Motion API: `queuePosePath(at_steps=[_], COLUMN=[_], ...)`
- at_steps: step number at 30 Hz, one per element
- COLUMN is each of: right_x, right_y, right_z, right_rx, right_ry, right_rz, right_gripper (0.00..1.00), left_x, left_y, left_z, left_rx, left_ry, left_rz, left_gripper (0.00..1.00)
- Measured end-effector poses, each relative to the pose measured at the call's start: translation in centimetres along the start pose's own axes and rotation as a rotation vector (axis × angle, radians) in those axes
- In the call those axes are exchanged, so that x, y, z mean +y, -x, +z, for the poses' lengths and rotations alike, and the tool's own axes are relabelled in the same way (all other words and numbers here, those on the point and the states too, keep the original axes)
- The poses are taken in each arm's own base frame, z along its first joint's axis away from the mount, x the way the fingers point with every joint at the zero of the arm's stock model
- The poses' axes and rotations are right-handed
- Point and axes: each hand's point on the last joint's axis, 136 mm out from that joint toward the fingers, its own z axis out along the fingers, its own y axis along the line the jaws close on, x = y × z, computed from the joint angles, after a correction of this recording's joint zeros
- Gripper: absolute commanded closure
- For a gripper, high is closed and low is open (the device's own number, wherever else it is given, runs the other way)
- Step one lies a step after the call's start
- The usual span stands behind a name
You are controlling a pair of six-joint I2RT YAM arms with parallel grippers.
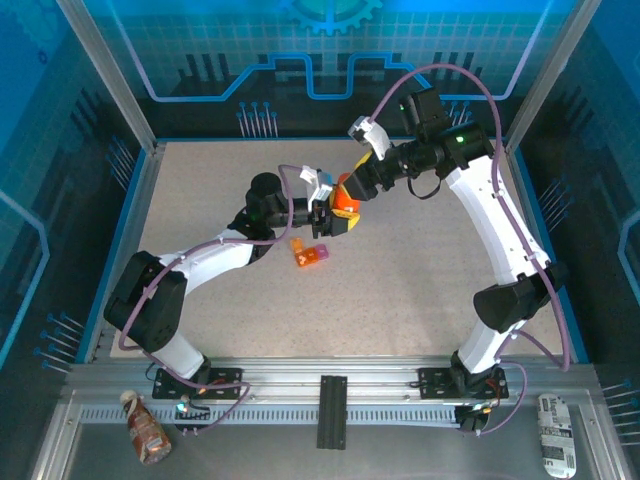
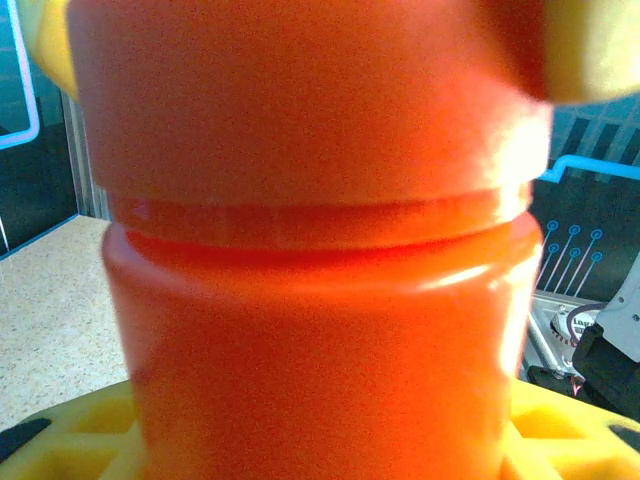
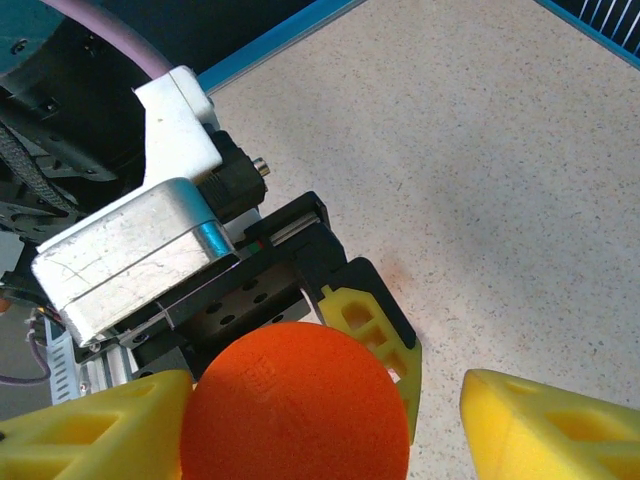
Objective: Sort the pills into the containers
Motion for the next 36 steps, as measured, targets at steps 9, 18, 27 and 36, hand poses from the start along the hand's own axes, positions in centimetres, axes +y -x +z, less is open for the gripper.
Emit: queuePosePath(at_steps=[9, 18, 27, 36], right_x=[0.4, -0.3, -0.8, -0.5], right_y=[-0.8, -1.8, -1.5, -0.5], right_z=[1.2, 2.4, 2.3, 0.6], right_rx=[0.022, -0.027, -0.150, -0.166], right_ry=[0.022, -0.137, -0.219, -0.187], right_rz=[0.034, 0.173, 0.337, 0.289], right_gripper=[0.46, 0.57, 0.45, 0.14], left_x=[0.1, 0.4, 0.5, 0.1], left_y=[-0.1, -1.7, -1.8, -0.3], left_z=[0.0, -0.2, -0.2, -0.2], left_rx=[0.004, 0.053, 0.054, 0.008], left_ry=[0.007, 0.015, 0.024, 0.013], left_rz=[-0.006, -0.062, -0.066, -0.007], left_gripper=[1.00, 1.00, 1.00, 1.00])
